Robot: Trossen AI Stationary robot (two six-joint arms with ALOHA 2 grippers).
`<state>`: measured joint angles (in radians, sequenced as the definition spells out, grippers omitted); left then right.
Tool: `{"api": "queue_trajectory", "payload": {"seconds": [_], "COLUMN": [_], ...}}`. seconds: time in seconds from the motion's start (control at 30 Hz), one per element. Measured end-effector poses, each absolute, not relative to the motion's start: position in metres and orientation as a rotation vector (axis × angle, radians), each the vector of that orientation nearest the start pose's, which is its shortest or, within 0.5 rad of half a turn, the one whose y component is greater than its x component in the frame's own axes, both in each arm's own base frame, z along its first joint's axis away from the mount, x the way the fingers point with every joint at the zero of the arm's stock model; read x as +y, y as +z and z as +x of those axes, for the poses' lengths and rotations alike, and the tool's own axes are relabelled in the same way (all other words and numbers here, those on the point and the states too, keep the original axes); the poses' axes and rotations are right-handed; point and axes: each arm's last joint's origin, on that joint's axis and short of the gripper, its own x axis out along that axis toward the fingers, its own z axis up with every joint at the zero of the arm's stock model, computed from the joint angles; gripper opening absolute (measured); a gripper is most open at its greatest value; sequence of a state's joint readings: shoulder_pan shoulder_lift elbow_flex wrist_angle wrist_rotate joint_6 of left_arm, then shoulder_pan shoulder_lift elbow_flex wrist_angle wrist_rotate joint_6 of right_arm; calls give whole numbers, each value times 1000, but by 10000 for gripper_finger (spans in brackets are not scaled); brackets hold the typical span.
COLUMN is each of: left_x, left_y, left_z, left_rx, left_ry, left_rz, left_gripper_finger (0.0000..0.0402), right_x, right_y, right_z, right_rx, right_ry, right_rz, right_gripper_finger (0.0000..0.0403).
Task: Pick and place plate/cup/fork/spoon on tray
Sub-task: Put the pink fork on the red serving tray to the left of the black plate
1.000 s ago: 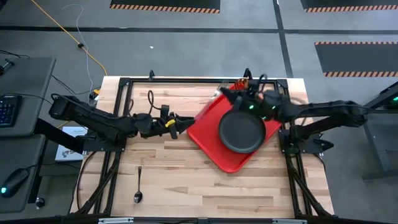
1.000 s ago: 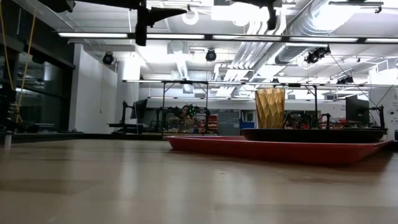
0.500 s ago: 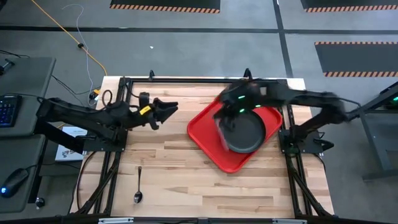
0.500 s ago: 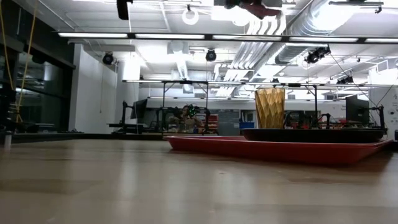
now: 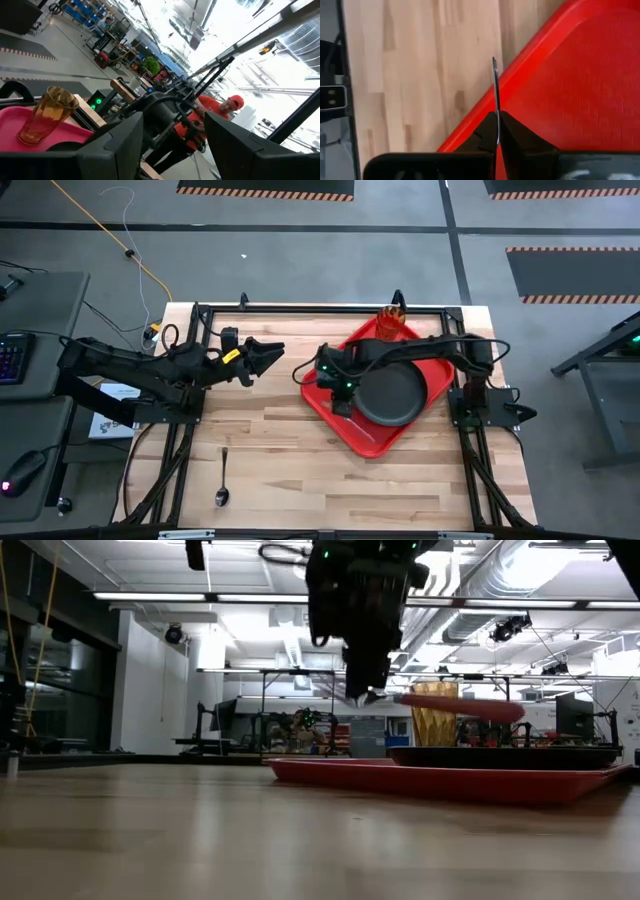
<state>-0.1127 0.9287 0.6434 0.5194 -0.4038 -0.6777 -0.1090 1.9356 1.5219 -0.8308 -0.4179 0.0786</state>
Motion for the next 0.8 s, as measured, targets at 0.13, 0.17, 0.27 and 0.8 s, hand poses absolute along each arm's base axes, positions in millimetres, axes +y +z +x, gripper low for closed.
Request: {"api": "queue_trajectory", "payload": {"seconds": [0.13,0.17,0.27,0.8], "left_x": [-12,-12,-12,-12], "left_y": [325,325,325,325], "left_z": [206,206,206,206], "left_rx": [-318,-318,-318,-318], "left_ry": [202,202,202,205], "left_rz": [-730,-730,-730,-730], "left_gripper_finger": [202,202,202,202], "right_x": [-40,-42,-44,-35], "right_y": [210,208,201,175], "right_z": [392,390,380,363], "right_rx": [1204,1199,1184,1115], "right_ry": [200,190,174,118], "right_rz": [411,427,473,460], "right_gripper_finger": [0,0,0,0]}}
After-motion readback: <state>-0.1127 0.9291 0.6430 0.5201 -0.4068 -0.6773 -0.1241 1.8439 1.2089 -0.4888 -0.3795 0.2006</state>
